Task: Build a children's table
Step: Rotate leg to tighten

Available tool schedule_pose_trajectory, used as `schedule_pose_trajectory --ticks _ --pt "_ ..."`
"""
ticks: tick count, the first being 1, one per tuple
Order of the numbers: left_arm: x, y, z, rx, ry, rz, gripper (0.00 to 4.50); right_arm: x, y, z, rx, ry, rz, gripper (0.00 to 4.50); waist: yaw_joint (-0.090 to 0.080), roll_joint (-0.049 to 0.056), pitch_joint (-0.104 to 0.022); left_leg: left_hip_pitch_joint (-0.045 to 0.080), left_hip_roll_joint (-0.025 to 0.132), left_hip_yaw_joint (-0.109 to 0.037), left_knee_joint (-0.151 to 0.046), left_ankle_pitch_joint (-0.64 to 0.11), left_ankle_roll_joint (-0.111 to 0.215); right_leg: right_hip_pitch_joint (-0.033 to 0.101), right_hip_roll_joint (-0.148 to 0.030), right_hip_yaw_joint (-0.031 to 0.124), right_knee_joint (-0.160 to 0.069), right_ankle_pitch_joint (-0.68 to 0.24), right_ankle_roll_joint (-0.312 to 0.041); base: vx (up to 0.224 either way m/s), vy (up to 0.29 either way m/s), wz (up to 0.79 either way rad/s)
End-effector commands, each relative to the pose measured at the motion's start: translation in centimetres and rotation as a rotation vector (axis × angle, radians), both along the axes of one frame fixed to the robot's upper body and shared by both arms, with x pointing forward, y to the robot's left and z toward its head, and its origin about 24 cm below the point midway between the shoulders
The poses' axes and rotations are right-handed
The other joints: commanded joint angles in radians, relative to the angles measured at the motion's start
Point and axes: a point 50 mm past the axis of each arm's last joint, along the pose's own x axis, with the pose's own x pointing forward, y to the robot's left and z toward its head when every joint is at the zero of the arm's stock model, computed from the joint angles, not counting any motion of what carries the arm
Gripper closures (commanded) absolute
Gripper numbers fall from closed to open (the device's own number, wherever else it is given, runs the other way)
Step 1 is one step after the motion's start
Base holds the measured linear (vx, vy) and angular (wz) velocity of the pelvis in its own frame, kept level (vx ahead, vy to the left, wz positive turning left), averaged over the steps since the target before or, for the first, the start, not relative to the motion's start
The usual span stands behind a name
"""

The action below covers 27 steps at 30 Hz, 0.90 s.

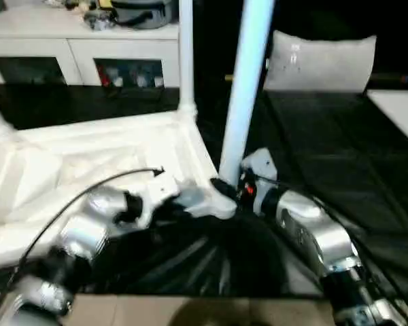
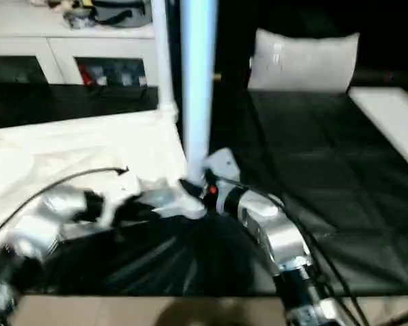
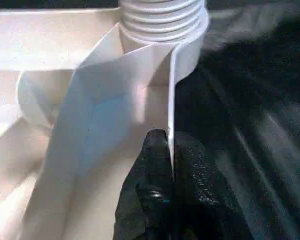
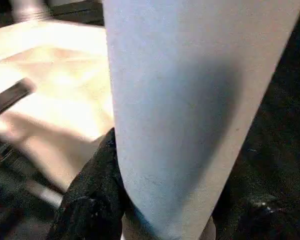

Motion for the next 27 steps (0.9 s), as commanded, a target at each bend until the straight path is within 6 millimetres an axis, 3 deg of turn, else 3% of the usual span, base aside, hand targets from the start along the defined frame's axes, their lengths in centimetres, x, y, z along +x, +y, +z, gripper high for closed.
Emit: schedule_pose_trajectory --ticks 1,2,3,4,5,6,7,8,9,10,11,14,17,21,22,27 --pt "-0.3 -2.2 1.6 -0.077 -0.046 -0.077 4.5 -1.3 -1.2 -5.0 -0.127 0.218 -0.086 2.61 -0.026 0.036 -0.012 -0.111 0.041 -0.035 -0.131 -0.528 -0.02 0.103 -0.06 0.004 -0.085 -0.704 0.083 0.129 0.114 -0.43" --pt "-1.1 -3.6 1.9 -0.089 -0.049 -0.083 4.5 -0.8 -1.0 -4.8 -0.127 0.207 -0.103 2.61 -0.01 0.031 -0.023 -0.098 0.082 -0.062 -0.183 -0.709 -0.006 0.095 -0.042 0.088 0.023 -0.247 -0.029 0.111 0.092 -0.09" --pt "-1.3 -4.0 2.0 -0.093 -0.051 -0.083 4.5 -0.6 -0.9 -4.7 -0.124 0.204 -0.105 2.61 -0.005 0.007 -0.027 -0.037 0.055 -0.047 -0.163 -0.654 -0.02 0.036 -0.054 0.106 -0.047 -0.262 -0.074 0.111 0.092 -0.09" --pt "-1.4 -4.4 2.1 -0.083 -0.059 -0.076 4.5 -0.5 -0.7 -4.6 -0.115 0.205 -0.103 2.61 0.003 -0.006 -0.026 -0.02 0.022 -0.025 -0.139 -0.553 -0.019 0.01 -0.061 0.112 -0.096 -0.428 -0.063 0.048 -0.014 0.25" --pt "-1.5 -4.6 2.2 -0.077 -0.065 -0.07 4.5 -0.5 -0.5 -4.5 -0.108 0.206 -0.098 2.61 0.01 -0.018 -0.014 -0.008 -0.008 -0.001 -0.103 -0.405 0.009 -0.02 -0.068 0.115 -0.135 -0.722 -0.027 0.075 -0.036 0.16" --pt "-1.5 -4.7 2.3 -0.069 -0.075 -0.057 4.5 -0.6 -0.4 -4.4 -0.104 0.206 -0.093 2.61 0.007 -0.022 -0.023 -0.04 -0.003 -0.006 -0.108 -0.334 0.023 0.01 -0.072 0.111 -0.134 -0.795 0.003 0.075 -0.036 0.16" --pt "-1.5 -4.7 2.3 -0.061 -0.083 -0.041 4.5 -0.6 -0.3 -4.4 -0.102 0.208 -0.09 2.61 0.011 -0.016 -0.029 -0.058 0.006 -0.013 -0.12 -0.303 0.023 0.028 -0.073 0.116 -0.125 -0.746 0.0 0.06 -0.011 -0.12" --pt "-1.5 -4.7 2.3 -0.058 -0.085 -0.037 4.5 -0.6 -0.3 -4.4 -0.102 0.208 -0.09 2.61 0.018 -0.014 -0.035 -0.06 0.019 -0.015 -0.132 -0.252 0.026 0.025 -0.062 0.125 -0.113 -0.592 -0.035 0.054 -0.003 -0.07" --pt "-1.5 -4.6 2.3 -0.035 -0.096 -0.023 4.5 -0.6 -0.2 -4.5 -0.099 0.21 -0.089 2.61 0.021 -0.01 -0.048 -0.06 0.03 -0.012 -0.131 -0.146 0.037 0.025 -0.054 0.136 -0.089 -0.354 -0.111 0.054 -0.003 -0.07" --pt "-1.5 -4.5 2.3 -0.021 -0.1 -0.019 4.5 -0.6 -0.1 -4.5 -0.098 0.21 -0.089 2.61 0.022 -0.009 -0.049 -0.064 0.033 -0.009 -0.13 -0.095 0.047 0.027 -0.05 0.139 -0.077 -0.245 -0.149 0.0 0.0 0.0" --pt "-1.4 -4.3 2.2 0.0 -0.105 -0.014 4.5 -0.5 -0.1 -4.6 -0.098 0.209 -0.09 2.61 0.022 -0.01 -0.048 -0.06 0.035 0.001 -0.131 -0.083 0.064 0.023 -0.038 0.139 -0.074 -0.178 -0.185 0.0 0.0 0.0" --pt "-1.3 -4.1 2.2 0.008 -0.111 0.0 4.5 -0.5 0.0 -4.6 -0.092 0.209 -0.086 2.61 0.027 -0.015 -0.047 -0.057 0.032 0.014 -0.134 -0.138 0.063 0.023 -0.04 0.15 -0.083 -0.245 -0.207 0.0 0.0 0.0" --pt "-1.2 -3.9 2.2 0.039 -0.12 0.02 4.5 -0.4 0.0 -4.4 -0.09 0.191 -0.074 2.61 0.037 -0.019 -0.046 -0.059 0.032 0.019 -0.138 -0.132 0.066 0.023 -0.04 0.154 -0.088 -0.299 -0.186 0.0 0.0 0.0" --pt "-1.1 -3.8 2.1 0.054 -0.126 0.034 4.5 -0.2 0.1 -4.1 -0.063 0.17 -0.061 2.61 0.043 -0.017 -0.042 -0.054 0.033 0.022 -0.142 -0.185 0.051 0.014 -0.037 0.156 -0.098 -0.387 -0.159 0.0 0.0 0.0" --pt "-1.1 -3.8 2.2 0.056 -0.127 0.038 4.5 -0.3 0.1 -4.0 -0.049 0.17 -0.05 2.26 0.043 -0.017 -0.042 -0.054 0.033 0.022 -0.142 -0.191 0.05 0.013 -0.036 0.156 -0.098 -0.39 -0.157 0.0 0.0 0.0" --pt "-0.6 -3.4 2.2 0.07 -0.144 0.045 4.5 -0.3 -0.3 -3.5 -0.021 0.144 -0.028 1.8 0.045 -0.014 -0.046 -0.05 0.035 0.026 -0.142 -0.182 0.05 0.01 -0.033 0.161 -0.096 -0.332 -0.175 0.0 0.0 0.0"
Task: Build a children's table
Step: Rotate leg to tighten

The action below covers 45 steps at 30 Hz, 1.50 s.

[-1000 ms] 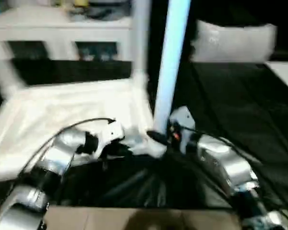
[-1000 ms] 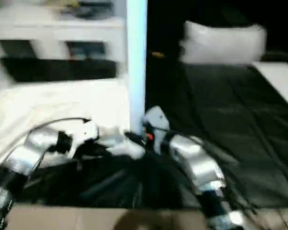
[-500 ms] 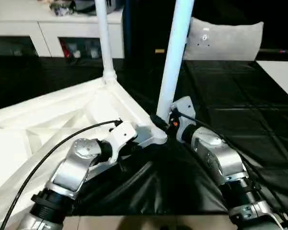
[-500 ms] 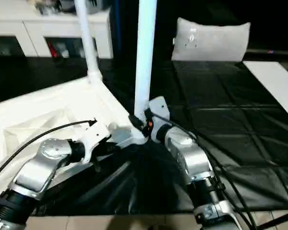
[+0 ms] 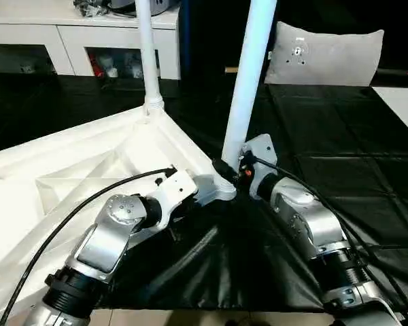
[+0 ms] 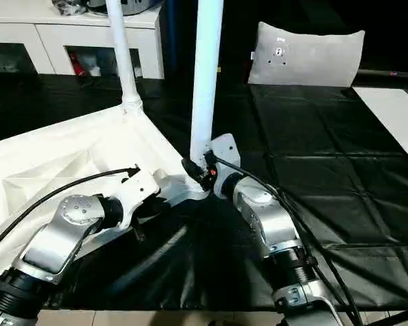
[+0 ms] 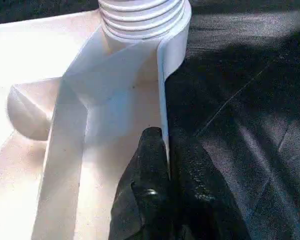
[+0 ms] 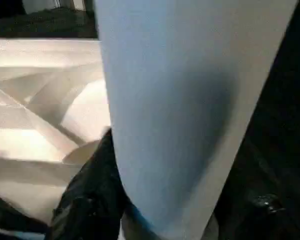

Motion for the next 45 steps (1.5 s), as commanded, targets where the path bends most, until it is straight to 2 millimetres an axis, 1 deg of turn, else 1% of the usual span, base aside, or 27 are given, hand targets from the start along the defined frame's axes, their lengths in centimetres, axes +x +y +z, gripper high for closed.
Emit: schedule_pose_trajectory --ticks 1,2,3,4,5,6,7,8,9,11,13,14,16,18,19,20,22,24,27,28,32,33,37,39,40,44,45 --pt "0.1 -1.0 0.7 0.01 -0.039 -0.066 4.5 -1.5 -0.2 -3.5 -0.039 0.156 0.04 1.8 0.007 0.013 -0.035 -0.039 0.04 0.005 -0.094 -0.165 0.055 0.056 -0.067 0.069 -0.082 -0.321 -0.176 0.0 0.0 0.0" --pt "0.1 -0.9 0.7 0.012 -0.04 -0.067 4.5 -1.6 -0.3 -3.4 -0.035 0.148 0.046 1.64 0.011 0.014 -0.038 -0.036 0.041 0.009 -0.092 -0.136 0.063 0.056 -0.066 0.07 -0.079 -0.275 -0.192 0.0 0.0 0.0" --pt "0.2 -0.9 0.6 0.013 -0.04 -0.068 4.5 -1.6 -0.4 -3.3 -0.027 0.138 0.058 1.51 0.015 0.013 -0.039 -0.038 0.04 0.011 -0.089 -0.102 0.073 0.059 -0.067 0.07 -0.075 -0.24 -0.203 0.0 0.0 0.0" --pt "0.3 -0.7 0.6 0.015 -0.039 -0.068 4.5 -1.8 -0.6 -3.2 -0.024 0.129 0.071 1.4 0.019 0.013 -0.039 -0.038 0.04 0.013 -0.088 -0.085 0.078 0.06 -0.067 0.07 -0.073 -0.226 -0.207 0.0 0.0 0.0" --pt "0.4 -0.6 0.6 0.017 -0.037 -0.068 4.5 -2.1 -1.1 -3.0 -0.022 0.114 0.094 1.32 0.024 0.02 -0.042 -0.036 0.04 0.014 -0.086 -0.057 0.085 0.062 -0.066 0.07 -0.07 -0.194 -0.217 0.0 0.0 0.0" --pt "0.4 -0.5 0.6 0.019 -0.037 -0.068 4.5 -2.2 -1.3 -3.0 -0.023 0.109 0.101 1.32 0.028 0.017 -0.044 -0.035 0.039 0.017 -0.083 -0.039 0.093 0.061 -0.065 0.07 -0.068 -0.167 -0.226 0.0 0.0 0.0" --pt "0.5 -0.5 0.6 0.021 -0.037 -0.068 4.5 -2.3 -1.5 -3.0 -0.025 0.103 0.107 1.17 0.032 0.015 -0.045 -0.036 0.039 0.017 -0.081 -0.012 0.101 0.064 -0.066 0.07 -0.064 -0.138 -0.237 0.0 0.0 0.0" --pt "0.5 -0.5 0.6 0.021 -0.037 -0.068 4.5 -2.3 -1.7 -2.9 -0.026 0.097 0.111 1.17 0.032 0.015 -0.045 -0.036 0.039 0.017 -0.081 -0.012 0.101 0.064 -0.066 0.07 -0.064 -0.138 -0.237 0.0 0.0 0.0" --pt "0.6 -0.4 0.6 0.022 -0.036 -0.068 4.5 -2.4 -1.9 -2.8 -0.024 0.09 0.119 0.94 0.036 0.015 -0.046 -0.038 0.039 0.018 -0.078 0.018 0.114 0.066 -0.066 0.069 -0.061 -0.112 -0.245 0.0 0.0 0.0" --pt "0.7 -0.3 0.6 0.024 -0.036 -0.069 4.5 -2.8 -2.4 -2.5 -0.014 0.075 0.144 0.91 0.039 0.019 -0.044 -0.037 0.039 0.02 -0.078 0.006 0.121 0.065 -0.066 0.068 -0.065 -0.143 -0.242 0.0 0.0 0.0" --pt "0.8 -0.2 0.5 0.027 -0.034 -0.075 4.5 -3.2 -2.8 -2.2 -0.008 0.055 0.176 0.61 0.046 0.017 -0.042 -0.036 0.04 0.021 -0.078 -0.003 0.124 0.065 -0.066 0.068 -0.069 -0.174 -0.232 0.0 0.0 0.0" --pt "0.8 -0.1 0.4 0.036 -0.033 -0.111 4.5 -3.6 -3.5 -1.7 -0.005 0.032 0.207 0.49 0.049 0.02 -0.045 -0.034 0.041 0.02 -0.078 0.0 0.127 0.064 -0.066 0.069 -0.067 -0.173 -0.23 0.0 0.0 0.0" --pt "0.6 0.1 0.3 0.05 -0.029 -0.167 4.5 -3.8 -4.2 -1.2 0.0 0.011 0.228 0.43 0.051 0.017 -0.045 -0.035 0.041 0.021 -0.078 0.0 0.134 0.065 -0.064 0.068 -0.066 -0.17 -0.227 0.0 0.0 0.0" --pt "0.4 0.3 0.2 0.059 -0.021 -0.216 4.5 -3.9 -5.0 -0.5 0.001 -0.01 0.248 0.22 0.05 0.018 -0.045 -0.036 0.04 0.021 -0.076 -0.001 0.144 0.065 -0.065 0.067 -0.068 -0.183 -0.224 0.0 0.0 0.0" --pt "0.4 0.6 0.1 0.064 -0.019 -0.264 4.5 -4.0 -5.6 0.0 -0.021 -0.022 0.289 0.22 0.048 0.015 -0.045 -0.038 0.04 0.021 -0.076 0.002 0.146 0.067 -0.066 0.066 -0.068 -0.189 -0.221 0.0 0.0 0.0" --pt "0.3 0.7 0.0 0.068 -0.016 -0.292 4.5 -4.1 -5.9 0.1 -0.036 -0.026 0.309 0.08 0.051 0.016 -0.045 -0.038 0.038 0.02 -0.075 0.004 0.15 0.067 -0.064 0.065 -0.07 -0.197 -0.217 0.0 0.0 0.0" --pt "0.1 1.1 -0.1 0.085 -0.008 -0.352 4.5 -4.2 -6.5 0.5 -0.06 -0.032 0.352 0.08 0.052 0.016 -0.047 -0.035 0.04 0.021 -0.072 0.029 0.154 0.065 -0.065 0.067 -0.065 -0.178 -0.222 0.0 0.0 0.0" --pt "0.0 1.4 -0.1 0.101 -0.01 -0.408 4.5 -4.3 -6.8 0.8 -0.072 -0.036 0.383 0.08 0.054 0.017 -0.049 -0.033 0.041 0.022 -0.069 0.058 0.167 0.063 -0.065 0.067 -0.059 -0.142 -0.234 0.0 0.0 0.0" --pt "-0.1 1.7 -0.1 0.122 -0.001 -0.47 4.5 -4.2 -6.9 1.2 -0.083 -0.04 0.412 0.08 0.057 0.017 -0.051 -0.03 0.043 0.022 -0.068 0.075 0.173 0.062 -0.066 0.066 -0.054 -0.123 -0.247 0.0 0.0 0.0" --pt "-0.2 2.0 0.0 0.135 0.014 -0.524 4.5 -4.3 -6.7 1.5 -0.111 -0.04 0.466 0.08 0.06 0.017 -0.052 -0.029 0.042 0.022 -0.067 0.082 0.177 0.062 -0.065 0.065 -0.054 -0.117 -0.253 0.0 0.0 0.0" --pt "-0.1 2.2 0.2 0.141 0.022 -0.579 4.5 -4.6 -6.4 1.4 -0.146 -0.028 0.55 0.08 0.063 0.017 -0.053 -0.028 0.044 0.024 -0.066 0.083 0.173 0.062 -0.067 0.066 -0.05 -0.112 -0.258 0.0 0.0 0.0" --pt "-0.1 2.2 0.3 0.145 0.022 -0.613 4.5 -4.8 -6.2 1.3 -0.162 -0.027 0.584 0.08 0.068 0.015 -0.054 -0.027 0.044 0.024 -0.065 0.086 0.173 0.063 -0.068 0.067 -0.049 -0.11 -0.262 0.0 0.0 0.0" --pt "-0.2 2.1 0.5 0.141 0.027 -0.662 4.5 -4.4 -5.8 1.2 -0.153 -0.026 0.597 0.08 0.074 0.015 -0.057 -0.026 0.048 0.024 -0.064 0.105 0.167 0.062 -0.069 0.068 -0.042 -0.08 -0.271 0.0 0.0 0.0" --pt "-0.2 2.0 0.6 0.142 0.028 -0.672 4.5 -4.3 -5.6 1.2 -0.148 -0.026 0.599 0.08 0.074 0.014 -0.057 -0.027 0.047 0.025 -0.064 0.103 0.159 0.063 -0.07 0.067 -0.041 -0.08 -0.272 0.0 0.0 0.0" --pt "-0.2 2.0 0.6 0.145 0.028 -0.68 4.5 -4.1 -5.5 1.2 -0.139 -0.026 0.602 0.34 0.075 0.015 -0.057 -0.026 0.047 0.025 -0.063 0.101 0.159 0.063 -0.07 0.068 -0.04 -0.078 -0.274 0.0 0.0 0.0" --pt "-0.1 1.9 0.6 0.146 0.026 -0.686 4.5 -4.1 -5.3 1.2 -0.119 -0.013 0.615 0.53 0.075 0.013 -0.057 -0.028 0.046 0.025 -0.063 0.096 0.153 0.066 -0.069 0.068 -0.04 -0.083 -0.271 0.0 0.0 0.0" --pt "0.0 2.0 0.6 0.145 0.026 -0.688 4.5 -4.2 -5.3 1.2 -0.113 -0.007 0.621 0.66 0.076 0.012 -0.057 -0.028 0.045 0.026 -0.063 0.084 0.147 0.067 -0.07 0.068 -0.042 -0.102 -0.265 0.0 0.0 0.0"
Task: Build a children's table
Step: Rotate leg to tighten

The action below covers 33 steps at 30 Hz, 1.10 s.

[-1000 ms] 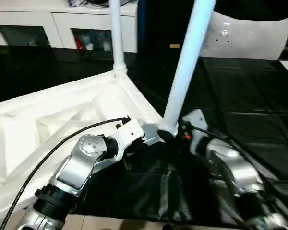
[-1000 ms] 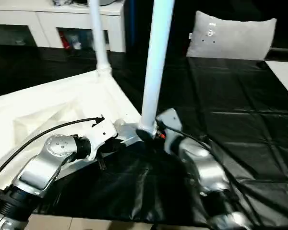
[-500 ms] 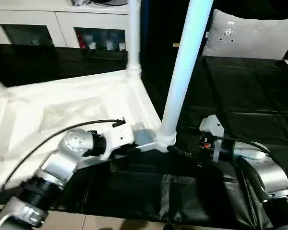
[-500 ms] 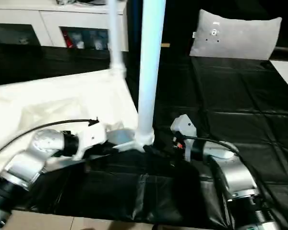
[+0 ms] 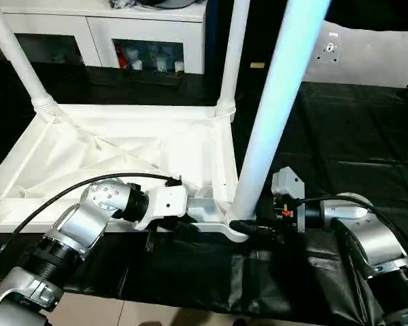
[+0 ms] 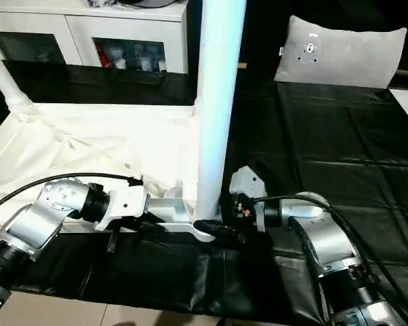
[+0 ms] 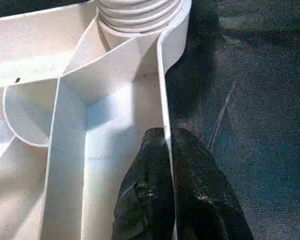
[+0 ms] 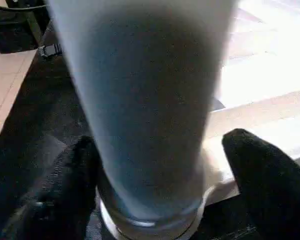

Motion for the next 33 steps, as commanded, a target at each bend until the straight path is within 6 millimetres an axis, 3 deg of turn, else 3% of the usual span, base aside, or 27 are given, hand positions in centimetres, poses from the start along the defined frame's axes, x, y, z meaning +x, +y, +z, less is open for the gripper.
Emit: schedule_pose_trajectory --ticks 1,6,13,15,20,23,26,30,33 --pt "-0.4 -0.6 -0.3 0.041 0.013 -0.087 4.5 0.2 0.2 0.3 0.007 0.006 0.018 0.78 -0.001 -0.005 -0.067 -0.022 0.04 0.013 -0.065 0.079 0.139 0.075 -0.07 0.066 -0.05 -0.106 -0.257 0.0 0.0 0.0" --pt "-0.4 -0.4 -0.5 0.044 0.015 -0.087 4.5 0.1 0.2 0.1 0.0 0.014 0.02 1.22 0.0 -0.005 -0.072 -0.022 0.04 0.013 -0.062 0.109 0.137 0.075 -0.069 0.066 -0.044 -0.068 -0.26 0.0 0.0 0.0" --pt "-0.5 -0.2 -0.7 0.04 0.027 -0.075 4.5 -0.2 0.3 -0.4 0.005 0.059 0.026 1.76 0.0 -0.006 -0.073 -0.023 0.039 0.014 -0.06 0.098 0.131 0.076 -0.069 0.066 -0.044 -0.083 -0.256 0.0 0.0 0.0" --pt "-0.5 -0.2 -0.7 0.024 0.034 -0.063 4.5 -0.3 0.5 -0.5 0.026 0.081 0.023 1.8 0.0 -0.012 -0.074 -0.024 0.039 0.015 -0.06 0.093 0.125 0.078 -0.069 0.066 -0.044 -0.089 -0.251 0.0 0.0 0.0" --pt "-0.2 -0.5 -0.5 -0.03 0.033 0.047 4.5 -0.7 1.6 -0.8 0.068 0.135 -0.02 1.84 0.002 -0.01 -0.072 -0.024 0.039 0.015 -0.062 0.077 0.106 0.078 -0.069 0.067 -0.047 -0.124 -0.233 0.0 0.0 0.0" --pt "0.3 -1.5 -0.2 -0.122 0.033 0.204 4.5 -0.3 3.2 -1.5 0.067 0.145 -0.155 1.86 -0.004 -0.006 -0.065 -0.024 0.037 0.019 -0.067 0.031 0.071 0.076 -0.066 0.067 -0.056 -0.196 -0.212 0.0 0.0 0.0" --pt "0.8 -2.8 -0.1 -0.189 0.034 0.331 4.5 0.7 4.6 -2.0 0.089 0.153 -0.307 1.86 -0.011 -0.009 -0.059 -0.029 0.027 0.02 -0.074 -0.036 0.028 0.079 -0.063 0.059 -0.078 -0.37 -0.136 0.0 0.0 0.0" --pt "0.9 -5.0 -0.1 -0.263 0.039 0.439 4.5 2.1 5.8 -2.3 0.115 0.181 -0.492 1.86 -0.03 -0.011 -0.055 -0.027 0.022 0.02 -0.074 -0.067 0.028 0.071 -0.06 0.057 -0.09 -0.431 -0.101 0.0 0.0 0.0" --pt "0.9 -7.5 0.2 -0.332 0.038 0.538 4.5 3.5 6.5 -2.6 0.115 0.212 -0.669 1.86 -0.038 -0.013 -0.056 -0.026 0.022 0.022 -0.072 -0.068 0.028 0.067 -0.059 0.056 -0.092 -0.434 -0.104 0.0 0.0 0.0"
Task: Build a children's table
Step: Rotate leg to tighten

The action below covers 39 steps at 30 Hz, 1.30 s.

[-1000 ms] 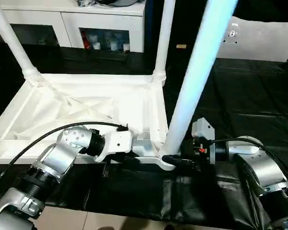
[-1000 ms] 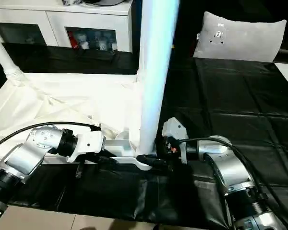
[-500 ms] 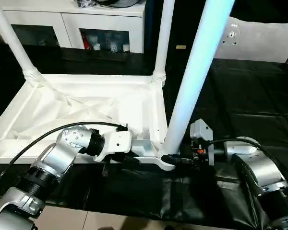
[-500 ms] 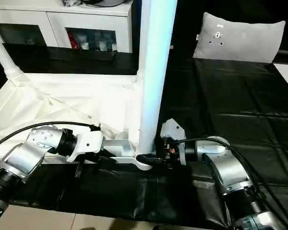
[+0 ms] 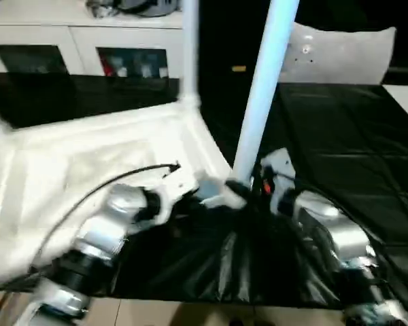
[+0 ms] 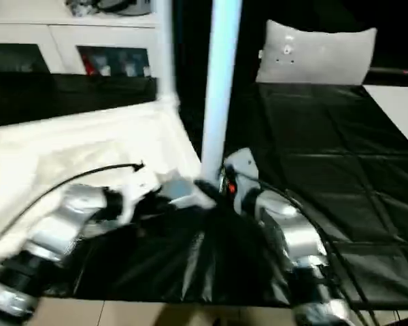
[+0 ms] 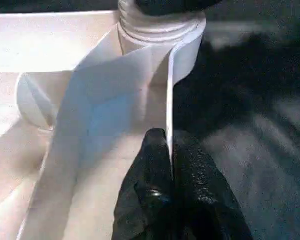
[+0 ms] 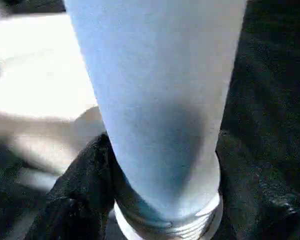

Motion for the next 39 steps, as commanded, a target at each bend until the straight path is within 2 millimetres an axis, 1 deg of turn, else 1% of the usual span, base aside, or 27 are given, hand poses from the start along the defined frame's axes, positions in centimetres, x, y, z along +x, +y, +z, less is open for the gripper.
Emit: schedule_pose_trajectory --ticks 1,2,4,5,6,7,8,9,10,12,13,15,16,17,18,20,22,23,26,27,29,31,32,33,34,37,39 --pt "-0.4 -3.7 1.9 -0.12 -0.07 -0.023 4.5 -0.4 3.0 -1.3 0.038 0.107 0.024 1.86 0.006 -0.011 -0.052 -0.036 0.014 0.014 -0.077 -0.075 0.045 0.065 -0.059 0.054 -0.104 -0.437 -0.104 0.0 0.0 0.0" --pt "-0.4 -4.1 2.0 -0.126 -0.074 -0.019 4.5 -0.3 3.2 -1.3 0.029 0.103 0.02 1.86 0.008 -0.015 -0.054 -0.036 0.013 0.015 -0.076 -0.063 0.053 0.067 -0.059 0.057 -0.102 -0.42 -0.102 0.0 0.0 0.0" --pt "-0.5 -4.3 2.0 -0.13 -0.074 -0.014 4.5 -0.3 3.3 -1.3 0.022 0.1 0.017 1.86 0.012 -0.012 -0.056 -0.035 0.013 0.017 -0.075 -0.043 0.071 0.065 -0.057 0.059 -0.099 -0.376 -0.109 0.0 0.0 0.0" --pt "-0.3 -4.2 2.1 -0.09 -0.098 -0.004 4.5 -0.4 3.6 -1.3 0.031 0.09 0.031 1.86 0.015 -0.016 -0.058 -0.036 0.012 0.017 -0.075 -0.027 0.082 0.067 -0.057 0.06 -0.095 -0.348 -0.113 0.0 0.0 0.0" --pt "-0.2 -3.9 2.1 -0.067 -0.109 0.001 4.5 -0.5 3.6 -1.3 0.04 0.086 0.034 1.31 0.017 -0.013 -0.059 -0.038 0.015 0.017 -0.074 -0.011 0.089 0.068 -0.057 0.061 -0.091 -0.312 -0.122 0.0 0.0 0.0" --pt "-0.1 -3.7 2.1 -0.056 -0.113 0.004 4.5 -0.5 3.6 -1.3 0.049 0.084 0.033 1.17 0.019 -0.01 -0.059 -0.039 0.016 0.016 -0.075 -0.005 0.091 0.069 -0.058 0.061 -0.088 -0.294 -0.127 0.0 0.0 0.0" --pt "0.1 -3.0 2.0 -0.031 -0.121 0.01 4.5 -0.6 3.5 -1.1 0.07 0.076 0.038 1.17 0.02 -0.009 -0.059 -0.039 0.017 0.016 -0.075 0.001 0.093 0.069 -0.057 0.061 -0.086 -0.268 -0.136 0.0 0.0 0.0" --pt "0.1 -2.7 2.0 -0.021 -0.125 0.014 4.5 -0.6 3.4 -1.0 0.073 0.068 0.042 1.06 0.019 -0.01 -0.058 -0.038 0.018 0.015 -0.077 -0.004 0.094 0.071 -0.057 0.061 -0.084 -0.257 -0.142 0.0 0.0 0.0" --pt "0.2 -2.6 2.0 -0.014 -0.128 0.017 4.5 -0.6 3.4 -0.9 0.069 0.059 0.046 1.06 0.02 -0.003 -0.057 -0.038 0.018 0.014 -0.078 -0.009 0.092 0.07 -0.057 0.061 -0.084 -0.259 -0.144 0.0 0.0 0.0" --pt "0.1 -2.4 2.0 -0.008 -0.13 0.024 4.5 -0.5 3.4 -0.8 0.064 0.05 0.047 0.76 0.016 -0.006 -0.055 -0.038 0.018 0.016 -0.079 -0.034 0.085 0.071 -0.057 0.061 -0.089 -0.284 -0.144 0.0 0.0 0.0" --pt "0.1 -2.1 1.9 0.0 -0.13 0.022 4.5 -0.6 3.1 -0.7 0.063 0.033 0.055 0.69 0.017 -0.002 -0.055 -0.037 0.018 0.016 -0.079 -0.039 0.082 0.07 -0.057 0.061 -0.09 -0.292 -0.144 0.0 0.0 0.0" --pt "0.2 -1.6 1.9 0.019 -0.135 0.007 4.5 -0.7 2.3 -0.4 0.063 0.0 0.082 0.69 0.018 -0.004 -0.056 -0.037 0.019 0.015 -0.079 -0.051 0.085 0.072 -0.058 0.061 -0.091 -0.295 -0.14 0.0 0.0 0.0" --pt "0.2 -1.1 1.8 0.037 -0.136 -0.01 4.5 -0.9 1.6 -0.1 0.062 -0.019 0.108 0.29 0.02 -0.002 -0.057 -0.036 0.02 0.014 -0.079 -0.04 0.089 0.071 -0.058 0.062 -0.088 -0.271 -0.144 0.0 0.0 0.0" --pt "0.3 -0.5 1.6 0.058 -0.135 -0.034 4.5 -1.2 0.5 0.2 0.054 -0.045 0.151 0.29 0.021 -0.001 -0.057 -0.035 0.022 0.013 -0.079 -0.037 0.092 0.07 -0.057 0.063 -0.087 -0.256 -0.148 0.0 0.0 0.0" --pt "0.3 -0.3 1.6 0.063 -0.133 -0.039 4.5 -1.3 0.1 0.3 0.049 -0.053 0.167 0.27 0.024 -0.002 -0.058 -0.038 0.02 0.014 -0.076 -0.025 0.103 0.074 -0.056 0.063 -0.083 -0.225 -0.157 0.0 0.0 0.0" --pt "0.2 0.2 1.5 0.071 -0.133 -0.068 4.5 -1.7 -0.9 0.5 0.022 -0.073 0.215 0.08 0.026 -0.001 -0.059 -0.039 0.021 0.015 -0.075 -0.013 0.117 0.074 -0.058 0.062 -0.083 -0.205 -0.168 0.0 0.0 0.0" --pt "0.0 0.9 1.3 0.088 -0.125 -0.134 4.5 -2.2 -2.5 0.8 0.002 -0.086 0.276 0.08 0.028 0.0 -0.059 -0.04 0.02 0.014 -0.074 -0.009 0.124 0.075 -0.058 0.06 -0.085 -0.215 -0.169 0.0 0.0 0.0" --pt "-0.1 1.1 1.3 0.092 -0.127 -0.154 4.5 -2.3 -2.7 0.9 -0.001 -0.09 0.289 0.08 0.029 -0.002 -0.059 -0.041 0.019 0.015 -0.072 -0.01 0.126 0.074 -0.057 0.06 -0.085 -0.22 -0.166 0.0 0.0 0.0" --pt "-0.5 1.7 1.1 0.117 -0.117 -0.252 4.5 -2.5 -4.0 1.4 -0.039 -0.12 0.341 0.08 0.031 0.001 -0.058 -0.04 0.02 0.014 -0.075 -0.023 0.129 0.073 -0.058 0.058 -0.088 -0.252 -0.163 0.0 0.0 0.0" --pt "-0.6 1.8 1.1 0.123 -0.118 -0.285 4.5 -2.6 -4.4 1.6 -0.056 -0.133 0.357 0.08 0.03 -0.001 -0.059 -0.04 0.021 0.014 -0.074 -0.022 0.126 0.072 -0.058 0.059 -0.087 -0.254 -0.162 0.0 0.0 0.0" --pt "-0.8 2.1 1.0 0.137 -0.114 -0.326 4.5 -2.7 -4.7 1.8 -0.078 -0.144 0.394 0.08 0.032 0.0 -0.06 -0.04 0.022 0.014 -0.073 -0.012 0.128 0.071 -0.058 0.059 -0.085 -0.238 -0.168 0.0 0.0 0.0" --pt "-1.1 2.6 1.0 0.166 -0.098 -0.431 4.5 -3.4 -5.3 2.0 -0.125 -0.145 0.512 0.08 0.037 0.0 -0.063 -0.038 0.024 0.014 -0.071 0.0 0.138 0.07 -0.058 0.061 -0.08 -0.211 -0.178 0.0 0.0 0.0" --pt "-1.4 2.7 1.0 0.17 -0.088 -0.491 4.5 -3.8 -5.5 2.1 -0.144 -0.133 0.58 0.08 0.042 0.002 -0.064 -0.038 0.022 0.014 -0.068 0.016 0.152 0.07 -0.055 0.059 -0.078 -0.182 -0.187 0.0 0.0 0.0" --pt "-1.4 2.8 1.0 0.167 -0.083 -0.511 4.5 -3.9 -5.6 2.1 -0.15 -0.128 0.602 0.08 0.045 0.001 -0.065 -0.039 0.025 0.014 -0.067 0.035 0.162 0.069 -0.056 0.061 -0.07 -0.144 -0.199 0.0 0.0 0.0" --pt "-1.5 2.8 1.1 0.165 -0.081 -0.524 4.5 -4.0 -5.6 2.1 -0.153 -0.126 0.614 0.08 0.045 0.0 -0.064 -0.04 0.026 0.015 -0.067 0.038 0.164 0.068 -0.057 0.062 -0.07 -0.136 -0.203 0.0 0.0 0.0" --pt "-1.7 2.8 1.1 0.174 -0.067 -0.591 4.5 -4.3 -5.6 2.0 -0.147 -0.099 0.687 0.08 0.05 0.0 -0.062 -0.04 0.029 0.014 -0.068 0.033 0.163 0.068 -0.059 0.06 -0.071 -0.149 -0.217 0.0 0.0 0.0" --pt "-1.8 2.8 1.2 0.181 -0.06 -0.634 4.5 -4.4 -5.6 1.9 -0.147 -0.08 0.731 0.35 0.055 0.001 -0.063 -0.037 0.031 0.015 -0.069 0.02 0.155 0.069 -0.061 0.061 -0.07 -0.164 -0.219 0.0 0.0 0.0"
